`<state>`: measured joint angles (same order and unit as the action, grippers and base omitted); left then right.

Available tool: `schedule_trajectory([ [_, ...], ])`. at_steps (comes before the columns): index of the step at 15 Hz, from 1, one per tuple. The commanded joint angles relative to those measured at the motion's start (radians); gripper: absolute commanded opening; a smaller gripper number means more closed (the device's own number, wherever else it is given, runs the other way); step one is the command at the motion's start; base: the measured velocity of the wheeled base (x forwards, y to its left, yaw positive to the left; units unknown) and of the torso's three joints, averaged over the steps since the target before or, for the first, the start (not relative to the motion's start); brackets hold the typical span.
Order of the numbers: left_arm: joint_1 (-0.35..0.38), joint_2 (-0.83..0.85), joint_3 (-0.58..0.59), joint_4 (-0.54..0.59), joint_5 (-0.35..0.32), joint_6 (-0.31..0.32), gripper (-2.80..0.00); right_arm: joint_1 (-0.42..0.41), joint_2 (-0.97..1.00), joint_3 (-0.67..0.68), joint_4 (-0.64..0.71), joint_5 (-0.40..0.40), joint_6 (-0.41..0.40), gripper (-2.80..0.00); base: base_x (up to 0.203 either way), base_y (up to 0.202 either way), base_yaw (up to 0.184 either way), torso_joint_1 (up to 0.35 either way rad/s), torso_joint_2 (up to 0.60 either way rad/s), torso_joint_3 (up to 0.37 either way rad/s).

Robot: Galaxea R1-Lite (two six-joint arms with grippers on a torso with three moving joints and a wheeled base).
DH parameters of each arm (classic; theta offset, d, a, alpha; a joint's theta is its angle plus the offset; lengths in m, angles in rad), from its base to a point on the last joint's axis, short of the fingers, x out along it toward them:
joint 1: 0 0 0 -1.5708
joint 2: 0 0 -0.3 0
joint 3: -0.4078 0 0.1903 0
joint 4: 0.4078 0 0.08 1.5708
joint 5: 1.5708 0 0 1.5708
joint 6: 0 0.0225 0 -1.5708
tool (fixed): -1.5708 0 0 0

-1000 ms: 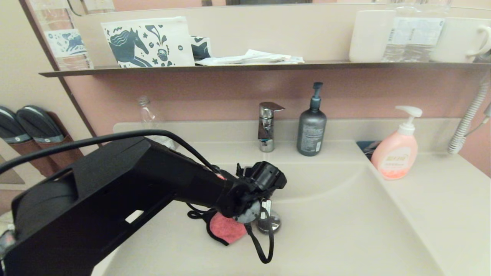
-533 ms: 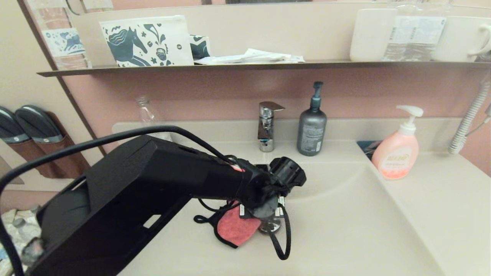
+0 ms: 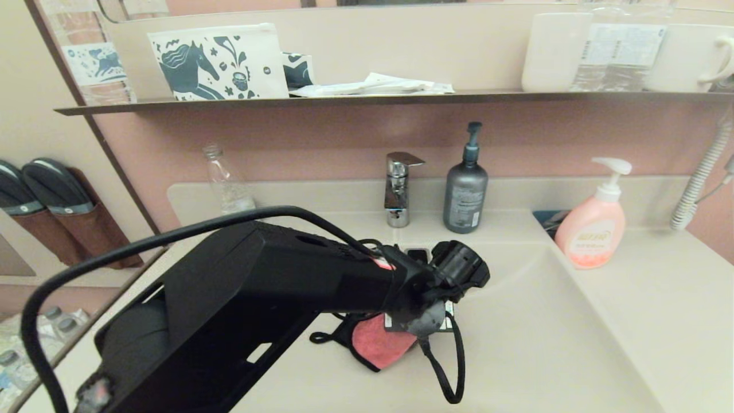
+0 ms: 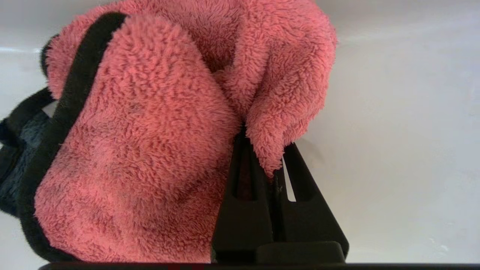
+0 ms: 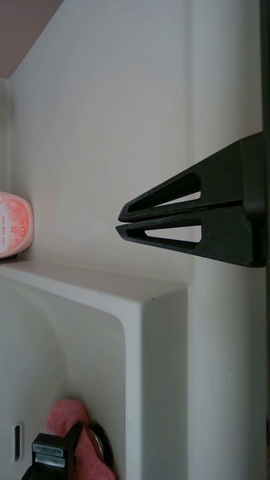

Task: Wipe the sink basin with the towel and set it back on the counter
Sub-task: Wipe the sink

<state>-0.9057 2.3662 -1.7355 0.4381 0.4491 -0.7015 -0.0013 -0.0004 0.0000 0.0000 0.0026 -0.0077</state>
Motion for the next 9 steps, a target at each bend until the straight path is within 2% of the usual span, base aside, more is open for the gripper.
schedule_trajectory([
  [1, -0.001, 0.027, -0.012, 0.005, 0.003, -0.004, -2.8, 0.0, 0.0, 0.0, 0.0, 0.0, 0.0, -2.8, 0.0, 0.0, 0.0, 0.0, 0.0, 0.0],
  [9, -0.031, 0.095, -0.183, 0.028, 0.011, 0.018, -2.8, 0.0, 0.0, 0.0, 0.0, 0.0, -0.001, -2.8, 0.0, 0.0, 0.0, 0.0, 0.0, 0.0],
])
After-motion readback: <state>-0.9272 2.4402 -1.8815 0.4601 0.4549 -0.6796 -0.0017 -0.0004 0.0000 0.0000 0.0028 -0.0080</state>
